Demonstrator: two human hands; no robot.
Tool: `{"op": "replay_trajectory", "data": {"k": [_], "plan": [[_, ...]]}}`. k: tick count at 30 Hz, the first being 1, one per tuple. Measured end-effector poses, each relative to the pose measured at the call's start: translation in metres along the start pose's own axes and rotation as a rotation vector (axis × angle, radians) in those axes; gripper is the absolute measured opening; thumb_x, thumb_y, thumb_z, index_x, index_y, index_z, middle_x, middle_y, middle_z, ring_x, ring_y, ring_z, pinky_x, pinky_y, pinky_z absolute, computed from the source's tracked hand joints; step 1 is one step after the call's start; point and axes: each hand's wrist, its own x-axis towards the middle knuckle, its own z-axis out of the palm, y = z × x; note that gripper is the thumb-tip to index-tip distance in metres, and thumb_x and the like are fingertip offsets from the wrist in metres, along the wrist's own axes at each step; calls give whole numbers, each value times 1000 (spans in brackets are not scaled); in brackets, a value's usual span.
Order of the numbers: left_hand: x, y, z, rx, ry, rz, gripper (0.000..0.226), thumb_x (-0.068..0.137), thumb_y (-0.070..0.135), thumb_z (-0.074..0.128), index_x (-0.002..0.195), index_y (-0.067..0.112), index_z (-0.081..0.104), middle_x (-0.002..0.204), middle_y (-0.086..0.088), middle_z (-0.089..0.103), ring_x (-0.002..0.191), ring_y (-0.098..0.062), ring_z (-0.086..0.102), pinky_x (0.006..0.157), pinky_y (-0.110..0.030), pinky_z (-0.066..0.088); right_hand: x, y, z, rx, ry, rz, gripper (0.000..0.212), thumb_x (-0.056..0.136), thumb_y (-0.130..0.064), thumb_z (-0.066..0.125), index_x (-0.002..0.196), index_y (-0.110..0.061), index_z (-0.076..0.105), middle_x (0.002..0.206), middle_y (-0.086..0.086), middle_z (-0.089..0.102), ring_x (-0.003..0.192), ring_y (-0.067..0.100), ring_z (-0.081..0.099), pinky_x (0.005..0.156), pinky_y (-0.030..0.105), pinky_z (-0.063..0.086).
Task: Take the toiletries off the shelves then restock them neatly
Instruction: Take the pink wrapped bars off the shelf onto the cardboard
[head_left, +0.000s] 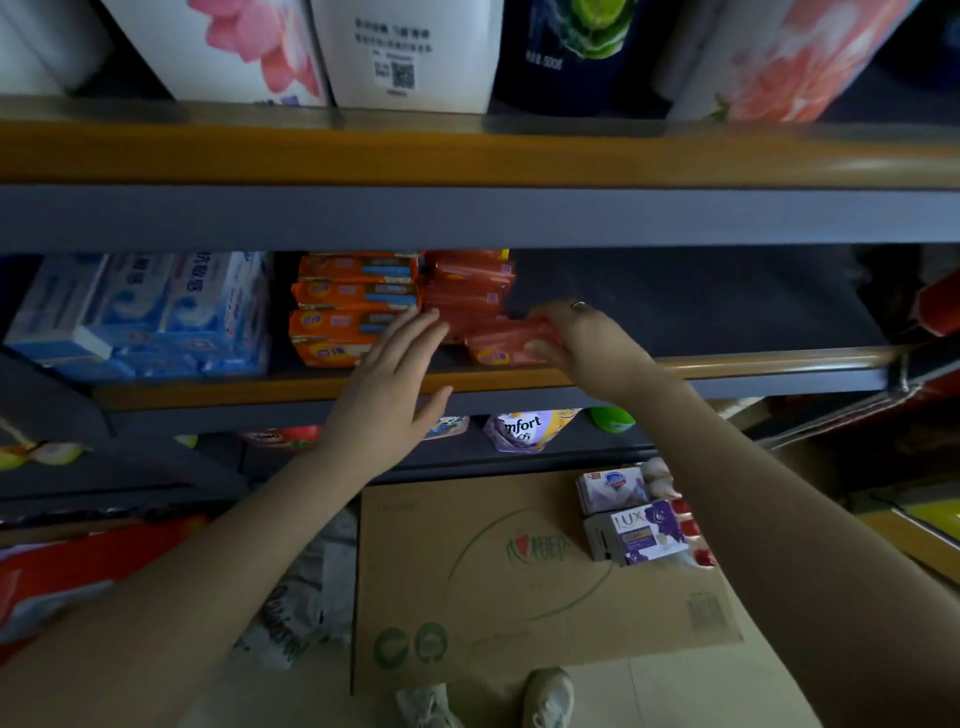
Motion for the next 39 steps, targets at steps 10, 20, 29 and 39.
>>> {"op": "replay_trajectory", "data": {"k": [10,20,29,39], "plan": [[-7,93,0,-992,103,-393,35,84,9,64,109,31,52,104,12,61,87,9,60,78,-10,47,-82,0,4,1433,-148,381,27,97,-23,42,107,-2,56,78,5,65,62,14,62,54,21,49],[-24,133,32,-963,94,-469,34,85,11,63,104,37,53,102,12,62,89,-1,61,77,-15,50,-128,31,6,1490,-64,369,17,80,-16,62,96,-17,63,99,5,63,90,18,61,77,28,51],[-47,139,93,-1729,-222,-1032,32,76,27,63,105,13,58,80,-8,70,71,-18,68,68,-28,58,-158,51,3,907,-129,117,48,68,-33,74,111,-35,54,109,8,62,91,27,65,86,46,53],[-66,149,141,-1586,-511,-1413,48,90,49,45,86,3,59,60,-9,61,52,-18,62,47,-23,53,-162,83,52,1119,-277,481,14,89,-15,60,103,-14,59,78,2,65,66,14,60,65,24,53]]}}
